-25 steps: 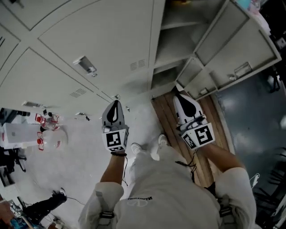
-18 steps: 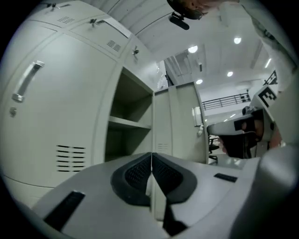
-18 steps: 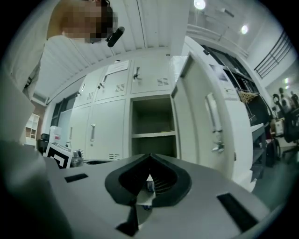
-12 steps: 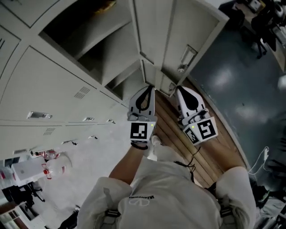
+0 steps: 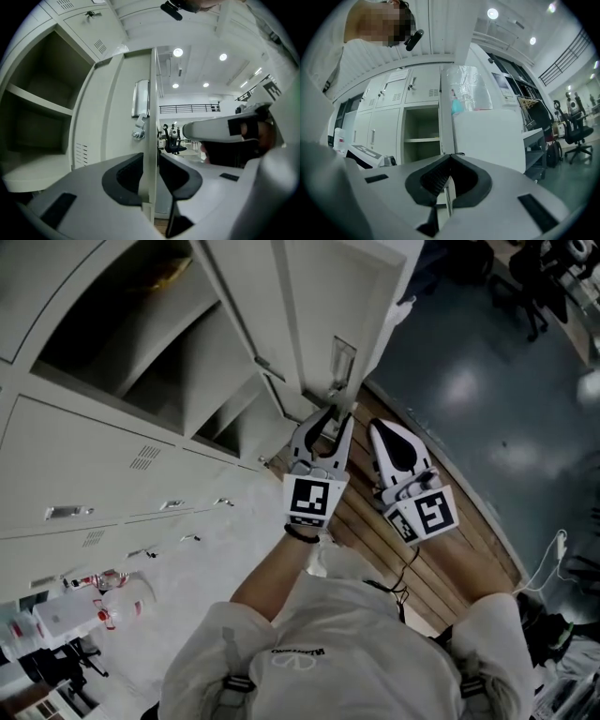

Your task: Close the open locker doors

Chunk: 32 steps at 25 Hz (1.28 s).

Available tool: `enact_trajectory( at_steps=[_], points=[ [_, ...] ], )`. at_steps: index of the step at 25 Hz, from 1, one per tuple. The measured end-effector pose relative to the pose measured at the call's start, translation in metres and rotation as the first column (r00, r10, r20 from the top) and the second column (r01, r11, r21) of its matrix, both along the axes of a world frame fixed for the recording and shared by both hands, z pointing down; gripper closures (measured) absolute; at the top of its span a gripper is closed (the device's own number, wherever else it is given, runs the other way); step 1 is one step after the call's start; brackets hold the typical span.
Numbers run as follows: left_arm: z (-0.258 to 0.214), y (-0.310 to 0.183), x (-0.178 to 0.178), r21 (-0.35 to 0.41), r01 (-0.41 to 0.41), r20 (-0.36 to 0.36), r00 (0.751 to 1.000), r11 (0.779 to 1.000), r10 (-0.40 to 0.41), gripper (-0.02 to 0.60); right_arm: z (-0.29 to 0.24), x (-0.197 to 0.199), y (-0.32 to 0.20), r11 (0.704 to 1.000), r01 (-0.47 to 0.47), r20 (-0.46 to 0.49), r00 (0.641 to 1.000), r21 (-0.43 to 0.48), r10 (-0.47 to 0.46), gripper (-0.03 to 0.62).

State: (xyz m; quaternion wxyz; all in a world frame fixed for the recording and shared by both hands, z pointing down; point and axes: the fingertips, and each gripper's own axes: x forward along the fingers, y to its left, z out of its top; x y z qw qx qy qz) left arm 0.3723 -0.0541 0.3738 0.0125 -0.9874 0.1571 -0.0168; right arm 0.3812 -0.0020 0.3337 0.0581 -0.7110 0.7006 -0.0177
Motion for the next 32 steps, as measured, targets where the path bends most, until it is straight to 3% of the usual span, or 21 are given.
enact_trajectory(
  at_steps=[5, 6, 9, 13, 16, 22, 27, 32],
  points=[
    [0.01, -0.002, 0.016, 0.001, 0.03, 0.056, 0.998, 1.0, -0.03, 0.478, -0.006, 0.01, 0.006, 1.0, -0.018, -0.005, 1.0, 0.009, 0.018, 0.585],
    [0.011, -0.003, 0.017, 0.004, 0.038, 0.061, 0.997, 0.999, -0.038, 0.514, -0.009, 0.011, 0.006, 1.0, -0.02, -0.007, 1.0, 0.015, 0.02, 0.585],
    [0.011, -0.002, 0.011, 0.0, 0.04, 0.055, 0.998, 0.999, -0.04, 0.522, -0.021, 0.013, 0.006, 0.999, -0.003, 0.0, 1.0, 0.049, 0.003, 0.585],
    [0.008, 0.003, -0.024, -0.014, -0.016, 0.001, 1.0, 1.0, 0.016, 0.52, -0.046, -0.007, 0.0, 0.983, 0.16, 0.026, 0.986, 0.093, -0.163, 0.573],
    [0.0, 0.001, -0.064, -0.011, -0.064, -0.074, 0.995, 0.998, 0.063, 0.514, -0.059, -0.038, -0.018, 0.947, 0.309, 0.003, 0.951, 0.093, -0.311, 0.547],
    [0.002, -0.02, -0.128, 0.002, -0.145, -0.064, 0.987, 0.989, 0.145, 0.505, -0.068, -0.111, -0.059, 0.836, 0.544, -0.041, 0.839, 0.067, -0.542, 0.45],
    [0.002, -0.033, -0.156, 0.017, -0.157, -0.054, 0.986, 0.987, 0.158, 0.499, -0.073, -0.159, -0.081, 0.751, 0.659, -0.085, 0.752, 0.052, -0.654, 0.391],
    [0.004, -0.049, -0.177, 0.03, -0.137, -0.048, 0.989, 0.99, 0.139, 0.495, -0.078, -0.186, -0.104, 0.711, 0.701, -0.09, 0.713, 0.052, -0.696, 0.401]
  ],
)
